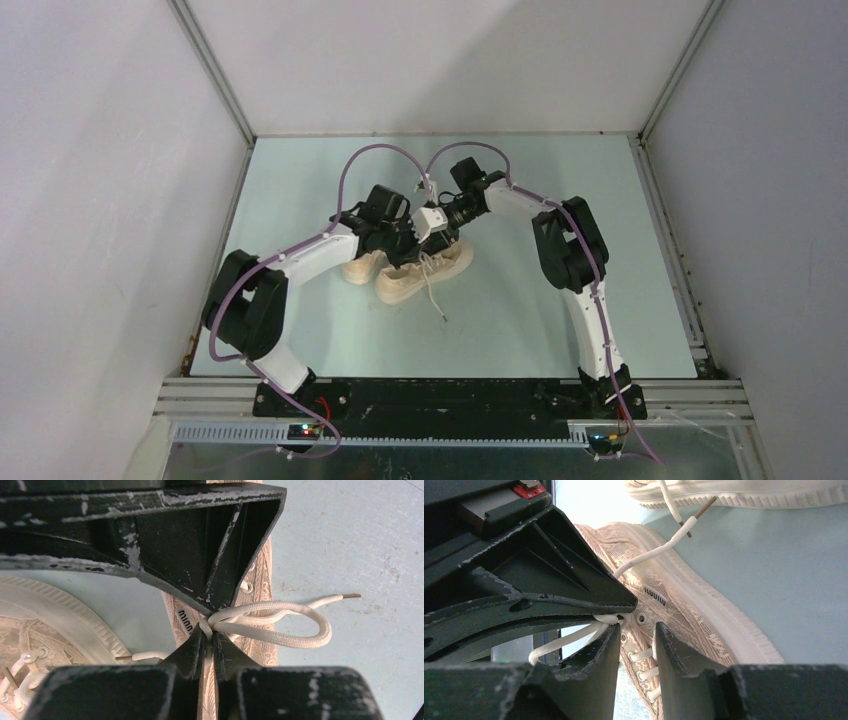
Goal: Tie the shoes
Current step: Tie the shoelace on the shoe.
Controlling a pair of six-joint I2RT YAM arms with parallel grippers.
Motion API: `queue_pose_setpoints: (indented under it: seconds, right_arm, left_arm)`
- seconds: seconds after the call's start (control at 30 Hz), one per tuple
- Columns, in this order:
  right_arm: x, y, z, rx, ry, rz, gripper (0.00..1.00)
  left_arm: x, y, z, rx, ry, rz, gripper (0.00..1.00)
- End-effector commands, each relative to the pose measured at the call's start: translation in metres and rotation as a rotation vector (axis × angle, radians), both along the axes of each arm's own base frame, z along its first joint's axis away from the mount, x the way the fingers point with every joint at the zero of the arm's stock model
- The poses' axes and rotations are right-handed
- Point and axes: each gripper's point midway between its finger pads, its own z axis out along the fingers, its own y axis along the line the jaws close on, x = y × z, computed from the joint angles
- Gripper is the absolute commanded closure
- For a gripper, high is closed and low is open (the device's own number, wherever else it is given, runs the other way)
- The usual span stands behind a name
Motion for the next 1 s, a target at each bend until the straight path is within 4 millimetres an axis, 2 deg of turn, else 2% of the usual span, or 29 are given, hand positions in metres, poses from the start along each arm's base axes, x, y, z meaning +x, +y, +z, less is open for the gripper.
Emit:
queue_pose_setpoints:
  seconds: [0.0,0.07,0.2,0.47,0.67,0.8,0.87,0.97]
  right_arm:
    - [-0.020,0.017,0.012,0.066,0.050,0.062,0.64]
    - [-0.022,0.018,0.012,0.068,0.052,0.067,0.64]
    - [-0.022,0.020,0.012,0.062,0.044,0.066,0.66]
    - [-0.021,0.019,0.012,0.056,0.038,0.063,0.68]
    - [-0.022,0.019,0.012,0.055,0.033,0.063,0.68]
    - [-0.022,0.019,0.013,0.055,0.034,0.064,0.68]
    - [-0.023,0.019,0.014,0.058,0.038,0.066,0.68]
    - [-0.026,0.020,0.014,0.064,0.048,0.073,0.68]
  left_arm:
    - [0.018,0.001,0.020,-0.018,-0.100,0.043,0.86]
    - [0.015,0.003,0.020,-0.014,-0.093,0.039,0.81]
    - [0.008,0.006,0.022,-0.010,-0.091,0.023,0.77]
    - [0.004,0.009,0.024,-0.008,-0.093,0.017,0.81]
    - [-0.005,0.013,0.021,0.003,-0.078,-0.002,0.75]
    - [-0.006,0.012,0.020,0.000,-0.073,-0.007,0.81]
    - [-0.007,0.012,0.019,0.002,-0.068,-0.011,0.88]
    - [-0.009,0.012,0.017,0.006,-0.058,-0.023,0.93]
